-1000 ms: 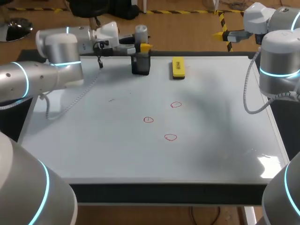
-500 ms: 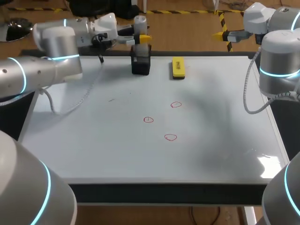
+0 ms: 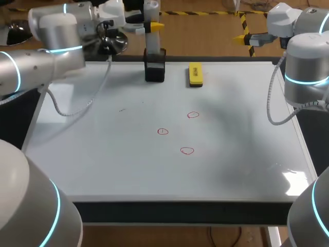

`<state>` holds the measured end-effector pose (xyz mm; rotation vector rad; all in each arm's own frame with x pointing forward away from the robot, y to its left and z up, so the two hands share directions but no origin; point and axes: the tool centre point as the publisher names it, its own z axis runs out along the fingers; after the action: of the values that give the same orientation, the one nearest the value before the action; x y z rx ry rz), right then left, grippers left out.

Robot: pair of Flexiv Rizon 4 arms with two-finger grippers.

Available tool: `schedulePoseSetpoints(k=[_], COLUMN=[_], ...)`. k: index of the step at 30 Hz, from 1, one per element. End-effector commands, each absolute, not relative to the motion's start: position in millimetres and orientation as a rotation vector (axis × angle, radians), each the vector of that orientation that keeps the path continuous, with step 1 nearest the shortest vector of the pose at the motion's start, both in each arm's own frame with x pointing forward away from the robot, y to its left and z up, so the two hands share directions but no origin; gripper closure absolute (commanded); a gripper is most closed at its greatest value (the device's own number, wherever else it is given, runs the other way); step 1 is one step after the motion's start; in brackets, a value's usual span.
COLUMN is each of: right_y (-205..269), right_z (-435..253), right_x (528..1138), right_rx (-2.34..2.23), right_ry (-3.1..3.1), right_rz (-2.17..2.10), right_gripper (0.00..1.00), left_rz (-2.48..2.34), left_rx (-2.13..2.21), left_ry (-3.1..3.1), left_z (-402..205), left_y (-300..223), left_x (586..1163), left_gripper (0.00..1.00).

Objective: Pick up the inspection probe, press it on each red-marked spot on the whiteboard one by one, put down the probe, pick up the eraser, and wipe off all the red marks.

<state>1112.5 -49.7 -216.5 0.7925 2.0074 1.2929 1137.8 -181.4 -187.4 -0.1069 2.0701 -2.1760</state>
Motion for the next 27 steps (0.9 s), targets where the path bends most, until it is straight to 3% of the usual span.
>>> schedulePoseSetpoints(k=[1,12,27], right_y=[-50,-50,-50], right_z=[-216,-216,-216], right_x=[1113,1113,1113], right_rx=[0.793,0.793,0.793], right_ry=[2.011,2.011,2.011], right_rz=[1.291,1.291,1.291], right_gripper=[0.0,0.0,0.0], left_rz=[-2.15,-2.128,-2.096], left_rx=[-0.103,-0.095,-0.151], left_ry=[2.076,2.088,2.151], left_z=[-170,-141,-128], left_y=[-178,-166,-139], left_x=[1134,1124,1058], left_gripper=[1.0,1.0,1.0])
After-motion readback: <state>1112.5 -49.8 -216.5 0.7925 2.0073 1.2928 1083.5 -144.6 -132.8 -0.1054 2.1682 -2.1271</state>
